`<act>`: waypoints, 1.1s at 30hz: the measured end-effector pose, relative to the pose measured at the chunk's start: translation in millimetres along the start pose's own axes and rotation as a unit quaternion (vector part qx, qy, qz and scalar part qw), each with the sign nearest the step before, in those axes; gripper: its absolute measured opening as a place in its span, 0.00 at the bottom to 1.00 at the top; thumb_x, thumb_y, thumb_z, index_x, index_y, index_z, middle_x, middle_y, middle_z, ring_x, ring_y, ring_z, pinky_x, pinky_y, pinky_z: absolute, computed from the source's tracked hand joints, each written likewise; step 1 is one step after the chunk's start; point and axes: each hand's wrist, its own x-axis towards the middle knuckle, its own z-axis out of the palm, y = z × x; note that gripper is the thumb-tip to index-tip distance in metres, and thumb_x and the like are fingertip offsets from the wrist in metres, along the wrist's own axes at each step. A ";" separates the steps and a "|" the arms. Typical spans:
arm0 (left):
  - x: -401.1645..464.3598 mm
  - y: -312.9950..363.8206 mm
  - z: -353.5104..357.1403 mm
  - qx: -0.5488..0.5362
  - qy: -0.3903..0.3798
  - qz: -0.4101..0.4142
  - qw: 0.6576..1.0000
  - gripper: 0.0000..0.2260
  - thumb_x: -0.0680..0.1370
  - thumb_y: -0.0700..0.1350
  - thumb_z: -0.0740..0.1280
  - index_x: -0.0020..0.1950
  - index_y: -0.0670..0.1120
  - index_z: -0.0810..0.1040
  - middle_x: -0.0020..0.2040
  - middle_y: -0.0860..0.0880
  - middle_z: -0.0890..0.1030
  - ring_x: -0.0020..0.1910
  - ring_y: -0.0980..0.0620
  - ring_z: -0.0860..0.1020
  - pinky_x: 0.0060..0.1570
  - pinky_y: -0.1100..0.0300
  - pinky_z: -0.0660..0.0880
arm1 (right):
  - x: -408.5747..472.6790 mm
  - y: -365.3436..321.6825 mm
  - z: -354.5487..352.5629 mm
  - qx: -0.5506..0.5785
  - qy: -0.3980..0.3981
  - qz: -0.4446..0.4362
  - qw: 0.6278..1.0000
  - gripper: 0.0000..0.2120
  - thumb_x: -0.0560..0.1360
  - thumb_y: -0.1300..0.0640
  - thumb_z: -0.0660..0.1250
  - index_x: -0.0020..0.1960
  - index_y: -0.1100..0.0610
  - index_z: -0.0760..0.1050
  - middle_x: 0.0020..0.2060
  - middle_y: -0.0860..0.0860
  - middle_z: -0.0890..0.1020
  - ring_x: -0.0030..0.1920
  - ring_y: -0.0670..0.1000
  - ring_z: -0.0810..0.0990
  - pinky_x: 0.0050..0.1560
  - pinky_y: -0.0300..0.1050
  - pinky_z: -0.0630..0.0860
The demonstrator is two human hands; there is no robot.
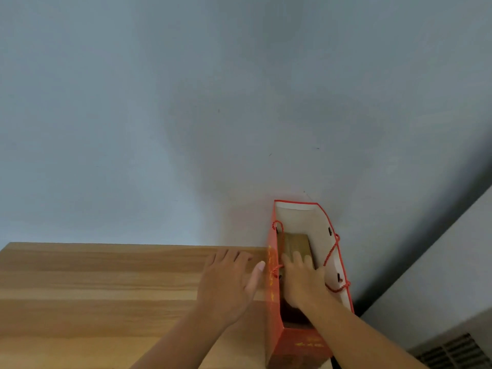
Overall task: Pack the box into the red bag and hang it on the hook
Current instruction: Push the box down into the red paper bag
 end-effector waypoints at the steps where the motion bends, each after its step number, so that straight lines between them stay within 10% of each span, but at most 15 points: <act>1: 2.3 -1.4 2.7 -0.002 -0.002 0.001 1.000 0.26 0.82 0.65 0.47 0.64 0.55 0.78 0.61 0.56 0.80 0.63 0.54 0.74 0.66 0.56 0.69 | 0.1 -0.7 1.9 -0.007 -0.004 0.002 1.000 0.37 0.75 0.58 0.72 0.79 0.49 0.60 0.74 0.54 0.68 0.74 0.60 0.66 0.72 0.68 0.68; 19: -2.9 4.4 8.9 0.006 -0.024 -0.025 0.999 0.27 0.82 0.65 0.46 0.66 0.54 0.76 0.63 0.55 0.80 0.63 0.54 0.75 0.67 0.55 0.69 | -11.4 10.1 -5.2 0.037 -0.024 -0.036 0.998 0.42 0.79 0.43 0.67 0.84 0.41 0.44 0.78 0.52 0.65 0.78 0.60 0.62 0.74 0.81 0.49; 33: -8.2 -0.4 8.7 0.026 -0.032 -0.029 0.999 0.26 0.82 0.65 0.47 0.66 0.55 0.76 0.64 0.56 0.80 0.64 0.53 0.75 0.68 0.55 0.68 | -14.1 16.1 -8.7 0.103 -0.073 -0.089 0.988 0.18 0.82 0.52 0.64 0.72 0.49 0.72 0.65 0.54 0.79 0.61 0.59 0.81 0.58 0.55 0.82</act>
